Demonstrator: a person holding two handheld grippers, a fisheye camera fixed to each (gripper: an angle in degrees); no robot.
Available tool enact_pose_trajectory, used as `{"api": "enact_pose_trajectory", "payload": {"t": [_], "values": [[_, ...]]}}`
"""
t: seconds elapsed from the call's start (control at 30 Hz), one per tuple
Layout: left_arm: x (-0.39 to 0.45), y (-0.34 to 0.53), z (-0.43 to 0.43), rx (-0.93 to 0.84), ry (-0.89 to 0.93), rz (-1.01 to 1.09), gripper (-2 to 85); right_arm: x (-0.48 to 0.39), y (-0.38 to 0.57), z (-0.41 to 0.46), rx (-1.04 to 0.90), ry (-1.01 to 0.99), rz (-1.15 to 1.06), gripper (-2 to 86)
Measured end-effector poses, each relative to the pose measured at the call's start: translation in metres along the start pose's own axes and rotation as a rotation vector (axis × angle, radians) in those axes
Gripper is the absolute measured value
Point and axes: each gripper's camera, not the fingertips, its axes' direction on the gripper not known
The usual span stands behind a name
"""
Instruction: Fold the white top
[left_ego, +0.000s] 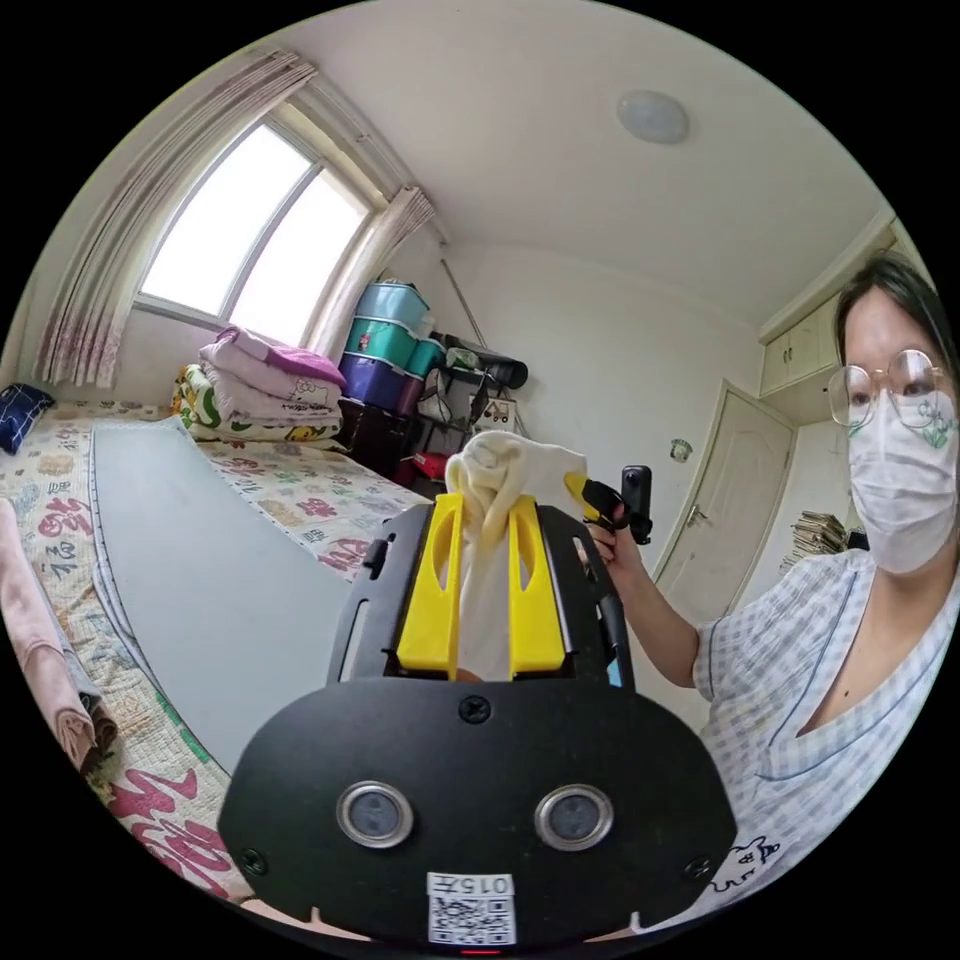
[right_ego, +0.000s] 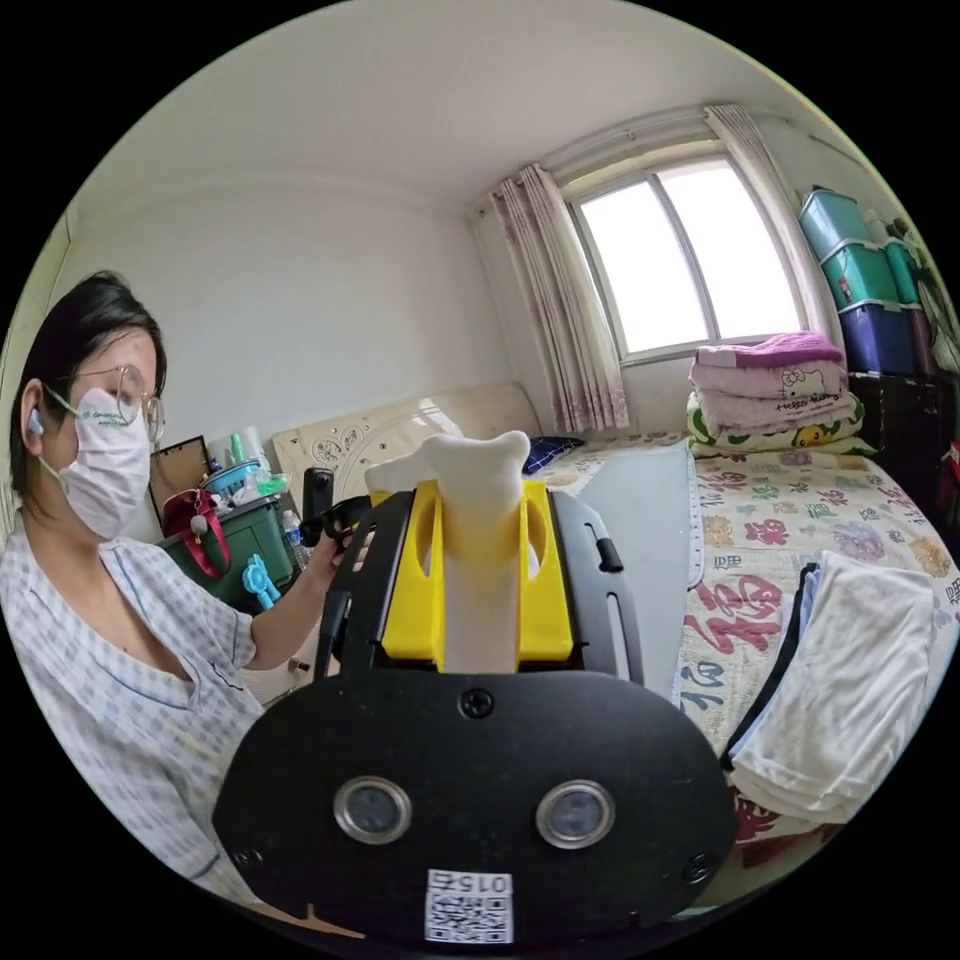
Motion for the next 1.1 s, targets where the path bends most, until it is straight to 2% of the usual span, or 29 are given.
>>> {"api": "enact_pose_trajectory", "payload": {"t": [0.23, 0.4, 0.6, 0.73, 0.8, 0.9, 0.97, 1.03, 1.1], "values": [[0.065, 0.000, 0.039, -0.076, 0.212, 0.088, 7.1, -0.052, 0.053, -0.093, 0.085, 0.091, -0.086, 11.0], [0.098, -0.016, 0.095, -0.139, 0.308, 0.135, 7.0, -0.049, 0.072, -0.138, 0.091, 0.182, -0.032, 11.0], [0.106, -0.080, 0.214, -0.178, 0.410, 0.087, 7.0, -0.004, 0.033, -0.182, 0.143, 0.338, -0.029, 10.9], [0.086, -0.129, 0.322, -0.178, 0.409, 0.035, 7.2, 0.081, -0.012, -0.186, 0.083, 0.455, -0.002, 10.9], [0.062, -0.146, 0.381, -0.202, 0.357, -0.020, 7.4, 0.143, -0.032, -0.174, 0.012, 0.524, 0.050, 11.0], [0.009, -0.153, 0.496, -0.285, 0.120, -0.111, 7.5, 0.282, -0.047, -0.129, -0.141, 0.697, 0.253, 11.1], [-0.038, -0.130, 0.556, -0.364, -0.131, -0.221, 6.9, 0.375, -0.025, -0.093, -0.310, 0.911, 0.495, 7.6], [-0.048, -0.105, 0.552, -0.333, -0.232, -0.207, 6.8, 0.390, -0.005, -0.081, -0.264, 1.007, 0.568, 6.1], [-0.048, -0.077, 0.525, -0.315, -0.157, -0.161, 6.9, 0.371, 0.017, -0.065, -0.189, 0.883, 0.435, 6.3]]}}
